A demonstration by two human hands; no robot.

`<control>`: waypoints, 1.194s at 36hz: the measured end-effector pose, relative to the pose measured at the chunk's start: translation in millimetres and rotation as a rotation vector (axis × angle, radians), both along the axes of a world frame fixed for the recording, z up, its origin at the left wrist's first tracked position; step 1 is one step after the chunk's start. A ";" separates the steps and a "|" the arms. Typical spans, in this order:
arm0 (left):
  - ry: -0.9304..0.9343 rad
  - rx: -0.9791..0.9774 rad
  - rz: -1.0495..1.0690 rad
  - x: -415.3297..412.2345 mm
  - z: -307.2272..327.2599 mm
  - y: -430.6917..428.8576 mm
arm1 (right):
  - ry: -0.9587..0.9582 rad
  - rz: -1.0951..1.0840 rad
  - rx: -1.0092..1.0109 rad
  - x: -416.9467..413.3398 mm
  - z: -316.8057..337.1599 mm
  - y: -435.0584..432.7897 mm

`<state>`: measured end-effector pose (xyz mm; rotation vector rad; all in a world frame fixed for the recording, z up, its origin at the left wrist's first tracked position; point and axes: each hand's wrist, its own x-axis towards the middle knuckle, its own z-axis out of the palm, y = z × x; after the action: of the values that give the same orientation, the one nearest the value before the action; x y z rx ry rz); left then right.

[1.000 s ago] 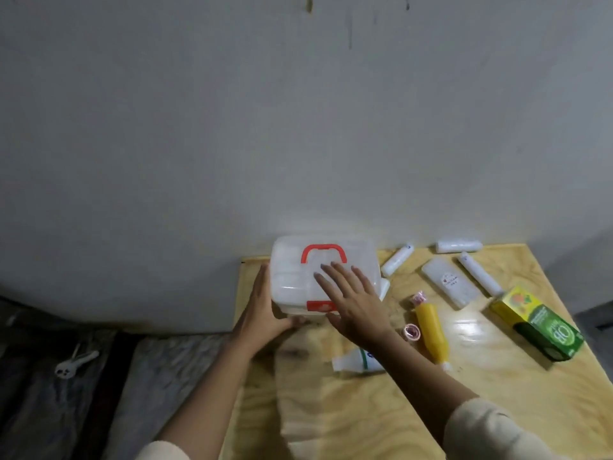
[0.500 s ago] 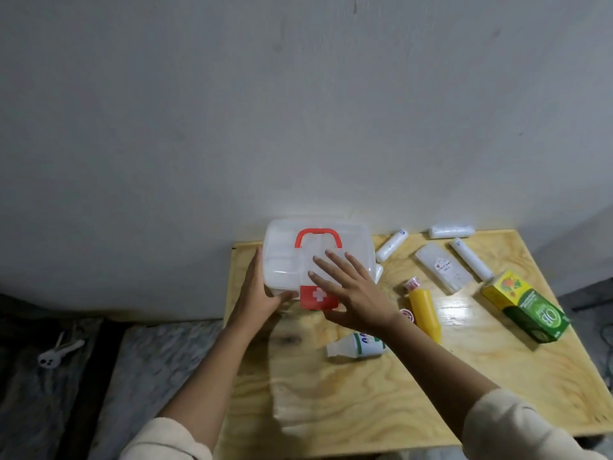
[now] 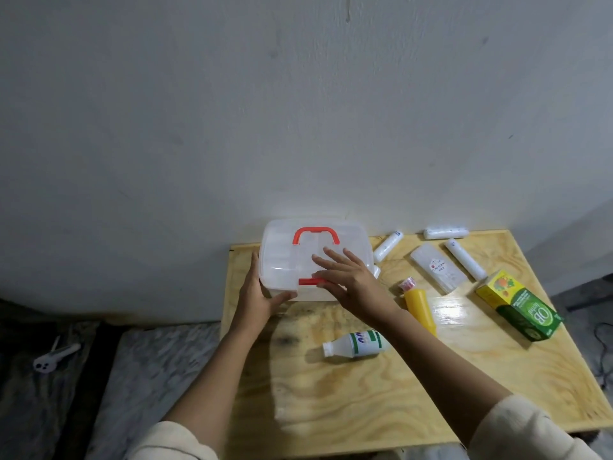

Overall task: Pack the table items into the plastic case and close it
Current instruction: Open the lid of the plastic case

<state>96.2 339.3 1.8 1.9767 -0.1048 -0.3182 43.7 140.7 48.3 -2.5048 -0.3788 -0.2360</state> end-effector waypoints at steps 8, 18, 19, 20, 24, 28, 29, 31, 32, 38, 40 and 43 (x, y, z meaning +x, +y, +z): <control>-0.013 -0.053 -0.054 -2.5 -1.2 -3.1 | 0.023 -0.034 0.053 12.9 37.9 -6.8; 0.053 0.052 -0.146 -2.8 -3.2 1.0 | -0.172 -0.237 0.191 43.8 74.6 -23.1; 0.056 0.053 -0.150 -3.0 -3.7 0.8 | -0.197 -0.270 0.190 47.4 75.8 -23.9; 0.057 0.053 -0.154 -3.4 -4.0 0.4 | -0.214 -0.305 0.190 50.9 76.2 -24.6; 0.030 0.048 -0.173 -5.9 -4.6 -0.7 | -0.254 -0.532 0.153 63.2 71.2 -25.6; -0.003 0.016 -0.191 -7.0 -4.7 -0.5 | -0.220 -0.622 0.277 70.8 66.3 -31.8; -0.015 0.014 -0.193 -7.5 -4.6 -0.7 | -0.219 -0.602 0.329 72.1 64.9 -34.3; -0.024 0.006 -0.192 -9.6 -2.7 -2.4 | -0.215 -0.584 0.390 74.7 59.9 -40.8; -0.023 0.000 -0.187 -11.1 -1.6 -3.4 | -0.208 -0.585 0.407 75.4 57.4 -43.8; 0.000 0.020 -0.135 -13.8 -2.3 -7.7 | -0.190 -0.607 0.456 78.6 48.0 -56.2; 0.021 0.020 -0.111 -14.2 -3.0 -8.0 | -0.178 -0.643 0.496 82.1 48.6 -55.7; 0.032 -0.022 -0.070 -17.6 -1.1 -12.2 | -0.154 -0.709 0.563 87.7 51.5 -52.3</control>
<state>78.6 327.1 0.7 1.9482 -0.1571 -0.3925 131.3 88.3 99.8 -1.9668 0.4794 -0.7052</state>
